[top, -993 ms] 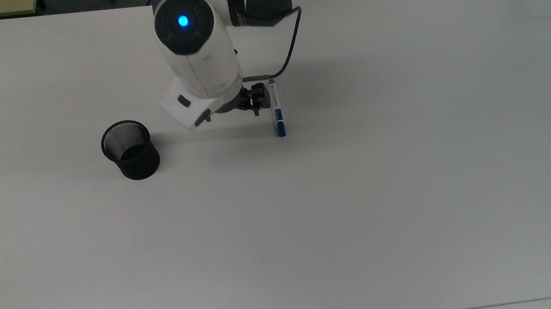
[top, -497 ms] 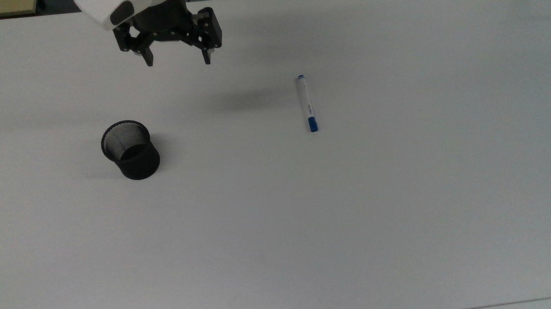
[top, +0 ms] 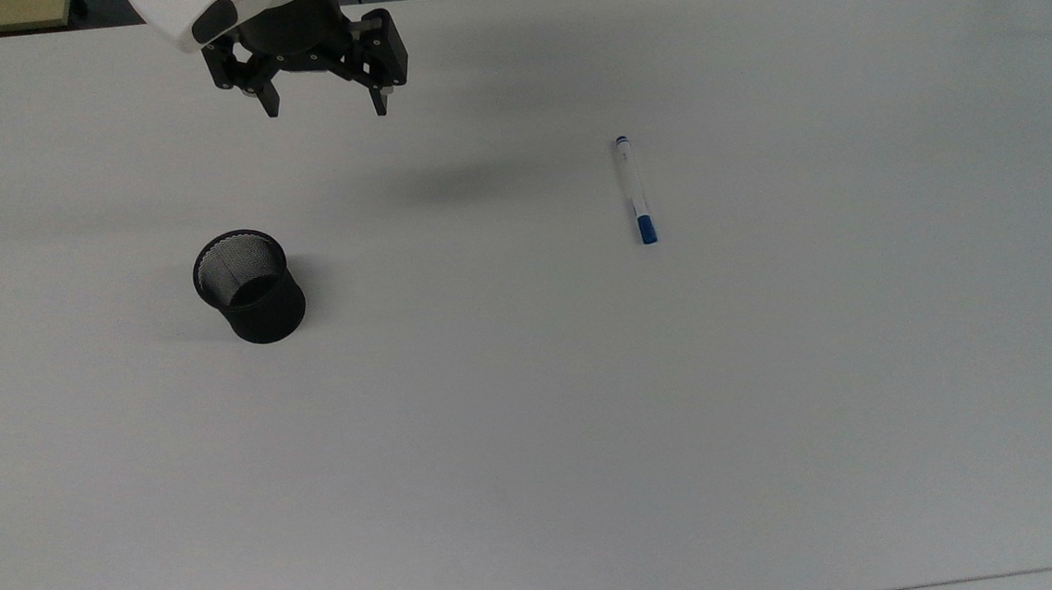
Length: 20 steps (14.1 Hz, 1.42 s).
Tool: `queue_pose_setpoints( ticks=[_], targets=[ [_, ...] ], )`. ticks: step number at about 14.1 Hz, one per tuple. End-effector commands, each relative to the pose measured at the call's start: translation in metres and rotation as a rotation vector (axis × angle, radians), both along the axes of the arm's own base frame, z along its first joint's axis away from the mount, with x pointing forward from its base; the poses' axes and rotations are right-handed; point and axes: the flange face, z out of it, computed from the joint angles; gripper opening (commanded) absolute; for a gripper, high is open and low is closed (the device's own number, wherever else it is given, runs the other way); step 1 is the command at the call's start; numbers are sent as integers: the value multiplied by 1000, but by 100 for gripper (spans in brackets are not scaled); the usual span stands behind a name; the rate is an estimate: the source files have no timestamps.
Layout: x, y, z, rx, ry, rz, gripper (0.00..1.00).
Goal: Remove the marker
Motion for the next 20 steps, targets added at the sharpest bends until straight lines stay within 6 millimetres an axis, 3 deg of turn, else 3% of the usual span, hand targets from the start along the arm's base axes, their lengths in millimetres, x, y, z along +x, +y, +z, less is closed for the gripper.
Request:
queue_pose_setpoints(
  ticks=[1,20],
  targets=[
    [-6,-7,4,-11,-3,-28,100],
    [-9,-23,6,-12,-1,-47,100]
  ],
)
